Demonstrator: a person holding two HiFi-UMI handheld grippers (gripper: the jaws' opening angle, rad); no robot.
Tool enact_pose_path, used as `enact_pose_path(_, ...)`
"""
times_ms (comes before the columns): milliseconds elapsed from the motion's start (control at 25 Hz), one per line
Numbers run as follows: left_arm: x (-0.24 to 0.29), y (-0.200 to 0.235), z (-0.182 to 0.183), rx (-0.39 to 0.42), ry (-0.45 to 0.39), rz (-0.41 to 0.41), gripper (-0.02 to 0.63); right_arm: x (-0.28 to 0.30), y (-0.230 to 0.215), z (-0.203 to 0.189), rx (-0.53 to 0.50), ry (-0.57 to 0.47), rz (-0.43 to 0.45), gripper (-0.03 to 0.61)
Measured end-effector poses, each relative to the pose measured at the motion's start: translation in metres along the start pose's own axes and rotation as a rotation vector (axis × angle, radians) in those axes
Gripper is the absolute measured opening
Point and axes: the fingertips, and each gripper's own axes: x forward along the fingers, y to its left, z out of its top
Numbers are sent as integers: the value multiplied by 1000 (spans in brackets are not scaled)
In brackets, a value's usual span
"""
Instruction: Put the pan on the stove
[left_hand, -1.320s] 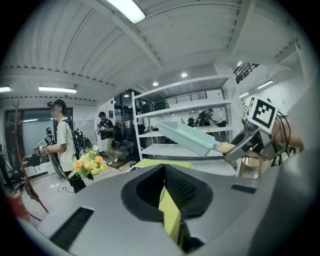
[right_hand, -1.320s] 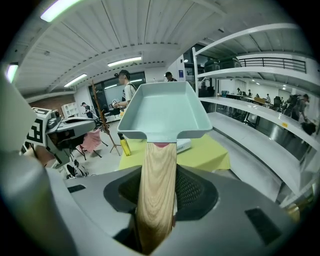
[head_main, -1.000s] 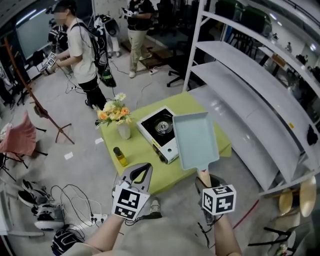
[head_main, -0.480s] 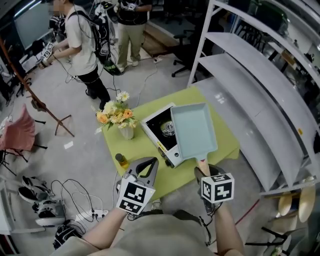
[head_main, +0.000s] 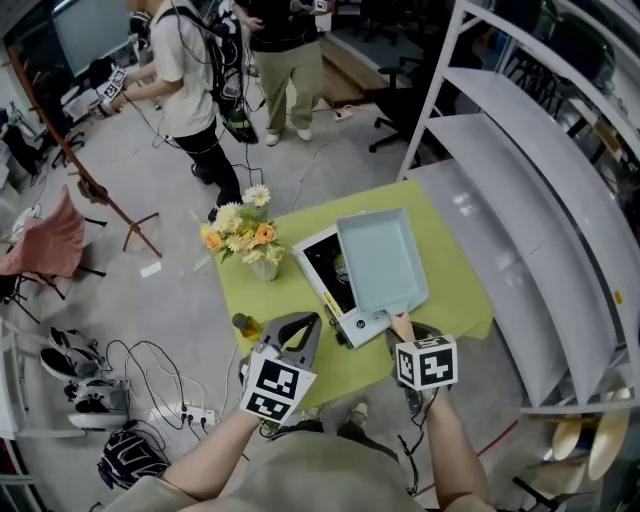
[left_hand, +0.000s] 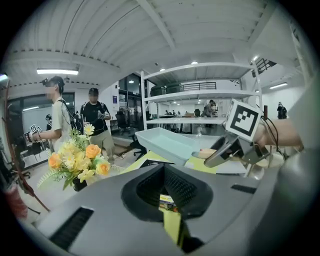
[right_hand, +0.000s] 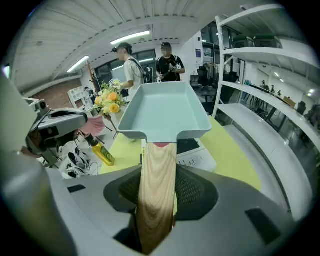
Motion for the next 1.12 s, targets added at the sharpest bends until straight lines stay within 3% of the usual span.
enact_pose_path(680, 53, 13, -26, -111, 97, 73, 6, 89, -24, -7, -109, 159, 97, 155)
enact_pose_path(1120, 69, 15, -40, -135, 143, 89, 6, 121, -31, -21, -150, 213, 117, 156)
